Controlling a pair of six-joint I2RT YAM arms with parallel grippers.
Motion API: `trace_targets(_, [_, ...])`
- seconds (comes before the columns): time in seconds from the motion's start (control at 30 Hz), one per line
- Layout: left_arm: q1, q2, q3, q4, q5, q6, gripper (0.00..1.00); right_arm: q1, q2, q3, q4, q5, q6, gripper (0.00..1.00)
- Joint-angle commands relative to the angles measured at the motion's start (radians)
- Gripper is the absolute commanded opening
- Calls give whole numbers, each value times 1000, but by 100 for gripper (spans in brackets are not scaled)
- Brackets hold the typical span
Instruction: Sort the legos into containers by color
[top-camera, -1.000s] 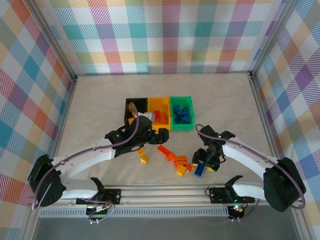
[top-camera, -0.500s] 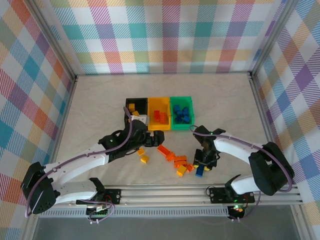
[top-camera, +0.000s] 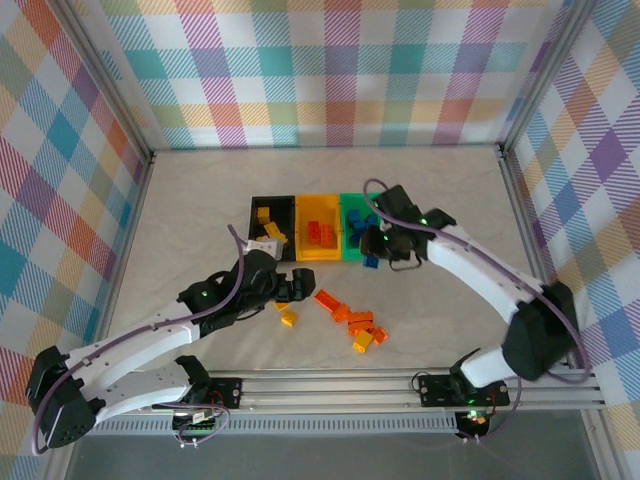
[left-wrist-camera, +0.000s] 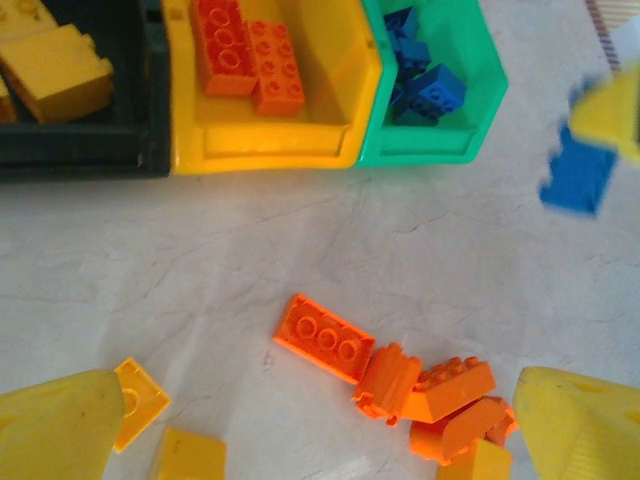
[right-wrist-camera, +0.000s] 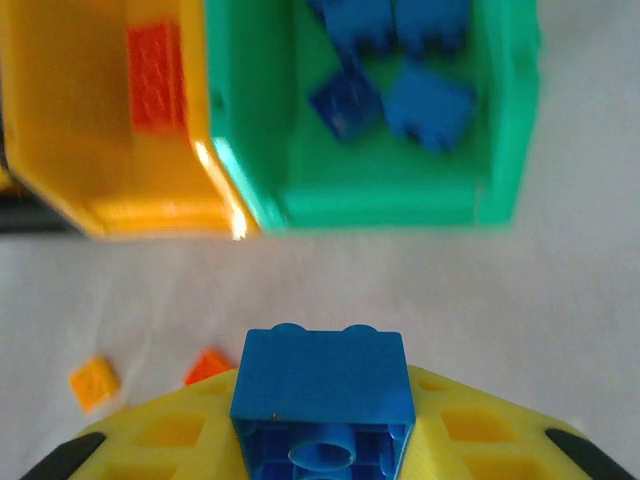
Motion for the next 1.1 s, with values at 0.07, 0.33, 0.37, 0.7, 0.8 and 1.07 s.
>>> trace_targets(0.07, [12, -49, -18, -75, -13, -35, 100, -39, 251, 203, 110, 116, -129, 40])
trace_targets(0.33, [13, -108, -36, -113, -16, -54, 100, -72, 406, 394, 88, 105, -167, 65])
trace_targets(0.37, [13, -108, -36, -114, -13, -54, 100, -72, 386, 381, 103, 97, -172, 67])
trace_targets(0.7, [21, -98, -44, -94, -10, -66, 100, 37, 49, -36, 169, -22, -125, 70])
trace_targets(0.8, [32, -101, -51, -96, 2, -66, 100, 106, -35, -192, 204, -75, -108, 70])
trace_targets(1.07, [60, -109, -67, -104, 14, -68, 100, 287, -12, -299, 224, -154, -229, 74])
